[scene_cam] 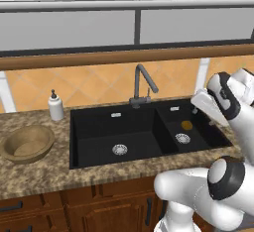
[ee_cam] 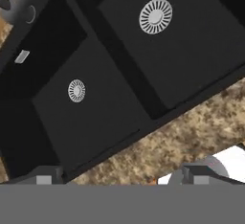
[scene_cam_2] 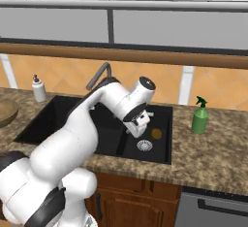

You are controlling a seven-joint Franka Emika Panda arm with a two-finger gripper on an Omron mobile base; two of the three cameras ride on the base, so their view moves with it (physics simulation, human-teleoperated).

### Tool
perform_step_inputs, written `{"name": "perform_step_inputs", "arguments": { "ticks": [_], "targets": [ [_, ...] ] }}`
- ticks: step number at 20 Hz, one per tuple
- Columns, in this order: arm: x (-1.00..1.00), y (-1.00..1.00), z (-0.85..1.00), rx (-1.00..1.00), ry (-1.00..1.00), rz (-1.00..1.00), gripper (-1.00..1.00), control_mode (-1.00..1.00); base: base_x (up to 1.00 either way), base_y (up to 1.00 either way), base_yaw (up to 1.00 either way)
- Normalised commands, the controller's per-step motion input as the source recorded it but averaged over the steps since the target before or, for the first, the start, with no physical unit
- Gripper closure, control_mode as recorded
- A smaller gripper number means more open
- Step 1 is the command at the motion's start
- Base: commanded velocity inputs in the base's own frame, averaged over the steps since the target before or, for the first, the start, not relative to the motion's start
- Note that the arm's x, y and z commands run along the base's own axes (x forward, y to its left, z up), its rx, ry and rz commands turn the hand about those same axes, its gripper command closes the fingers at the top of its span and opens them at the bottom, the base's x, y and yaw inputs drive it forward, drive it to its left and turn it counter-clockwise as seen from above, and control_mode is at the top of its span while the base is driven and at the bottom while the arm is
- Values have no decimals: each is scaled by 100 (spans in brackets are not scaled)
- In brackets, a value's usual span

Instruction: Pick the avocado from the sink and place it in the bowl. Then pick the bowl and place it in the microwave. Then close the microwave door and press the start button.

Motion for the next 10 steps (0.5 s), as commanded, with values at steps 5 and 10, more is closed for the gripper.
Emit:
{"name": "perform_step_inputs", "arguments": {
  "ticks": [5,10],
  "targets": [
    [84,-64,-61,19,33,-26,-100,-100,0,0,0],
    [84,-68,-62,23,27,-15,-100,-100,0,0,0]
  ]
}}
